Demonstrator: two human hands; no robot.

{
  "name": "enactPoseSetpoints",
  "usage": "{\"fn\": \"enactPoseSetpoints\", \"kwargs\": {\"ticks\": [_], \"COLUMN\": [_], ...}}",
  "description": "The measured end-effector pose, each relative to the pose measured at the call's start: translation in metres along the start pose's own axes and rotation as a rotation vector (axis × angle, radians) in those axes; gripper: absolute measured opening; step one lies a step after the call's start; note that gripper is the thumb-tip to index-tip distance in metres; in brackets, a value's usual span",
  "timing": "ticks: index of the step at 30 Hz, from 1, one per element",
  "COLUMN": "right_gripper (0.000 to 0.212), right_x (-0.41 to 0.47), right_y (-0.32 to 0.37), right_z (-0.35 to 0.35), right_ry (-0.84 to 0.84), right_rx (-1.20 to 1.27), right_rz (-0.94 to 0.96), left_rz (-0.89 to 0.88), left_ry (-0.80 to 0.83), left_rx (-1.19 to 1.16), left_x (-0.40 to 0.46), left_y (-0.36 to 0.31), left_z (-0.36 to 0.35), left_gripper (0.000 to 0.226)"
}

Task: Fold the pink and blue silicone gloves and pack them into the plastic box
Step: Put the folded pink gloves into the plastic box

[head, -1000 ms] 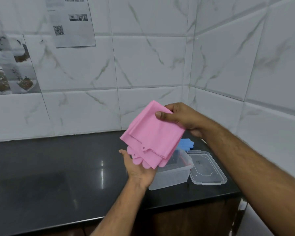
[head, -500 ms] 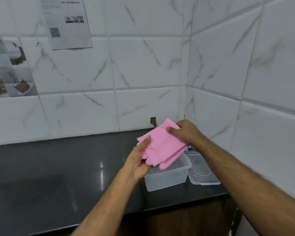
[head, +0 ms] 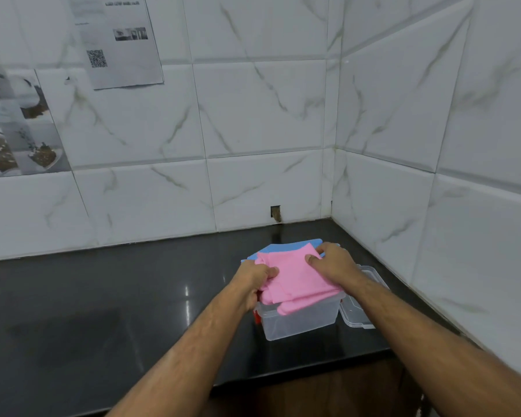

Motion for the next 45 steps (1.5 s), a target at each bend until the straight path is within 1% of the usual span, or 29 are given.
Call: {"fn": "enactPoseSetpoints", "kwargs": {"ticks": [6, 9, 13, 14, 16, 20, 24, 28, 30, 32, 34, 37, 39, 40, 42, 45], "right_gripper": [0.036, 0.036, 0.038, 0.038, 0.036, 0.027, 0.03, 0.033, 0.034, 0.027, 0.027, 0.034, 0.034, 0.036, 0.037, 0.037], "right_x": [0.008, 0.01, 0.011, 0.01, 0.008, 0.002, -0.003, -0.007, -0.008, -0.007, -0.006, -0.007, -0.01, -0.011, -0.012, -0.013], "right_y": [-0.014, -0.012, -0.009, -0.009, -0.01, -0.015, -0.013, -0.01, -0.009, -0.01, -0.012, -0.015, -0.015, -0.014, -0.013, -0.011], "right_z": [-0.008, -0.008, -0.008, -0.008, -0.009, -0.015, -0.016, -0.016, -0.015, -0.015, -0.015, -0.017, -0.018, -0.018, -0.019, -0.019], "right_ry": [-0.028, -0.059, -0.12, -0.124, -0.104, -0.065, -0.061, -0.045, -0.035, -0.02, -0.014, -0.017, -0.013, -0.009, -0.01, -0.027], "right_rx": [-0.043, -0.026, 0.063, 0.074, 0.057, 0.007, 0.061, 0.043, 0.042, 0.061, 0.1, 0.157, 0.161, 0.156, 0.152, 0.158], "right_rz": [-0.03, -0.021, -0.015, -0.015, -0.028, -0.046, -0.034, -0.007, -0.01, -0.013, -0.022, -0.035, -0.036, -0.037, -0.042, -0.054], "left_rz": [-0.048, -0.077, -0.143, -0.161, -0.177, -0.108, -0.136, -0.165, -0.175, -0.182, -0.195, -0.177, -0.129, -0.096, -0.048, -0.02], "left_ry": [-0.012, -0.014, -0.033, -0.034, -0.033, -0.012, -0.028, -0.084, -0.086, -0.06, -0.025, 0.074, 0.17, 0.214, 0.261, 0.233], "left_rx": [0.062, 0.034, -0.006, 0.004, 0.031, 0.077, 0.131, 0.143, 0.129, 0.121, 0.117, 0.012, -0.032, -0.033, -0.001, 0.043], "left_x": [0.005, 0.01, 0.015, 0.016, 0.016, 0.018, 0.018, 0.016, 0.017, 0.016, 0.014, 0.012, 0.012, 0.011, 0.01, 0.01], "left_y": [0.006, 0.003, -0.002, -0.003, 0.0, 0.012, 0.015, 0.019, 0.021, 0.022, 0.023, 0.022, 0.017, 0.014, 0.011, 0.011], "left_z": [-0.003, -0.002, 0.001, 0.0, -0.001, -0.005, -0.006, -0.006, -0.005, -0.002, 0.0, 0.003, 0.006, 0.007, 0.009, 0.007], "left_gripper": [0.027, 0.026, 0.013, 0.013, 0.015, 0.026, 0.021, 0.023, 0.022, 0.021, 0.022, 0.041, 0.054, 0.056, 0.05, 0.031]}}
Point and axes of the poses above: each hand's wrist, its own x-axis towards the middle knuckle, its own z-axis out of the back of the hand, y = z × x, the point moved 1 cm from there along x, towards the middle knuckle, and after that the axes turned 7 degrees about -z, right-handed, at the moved point
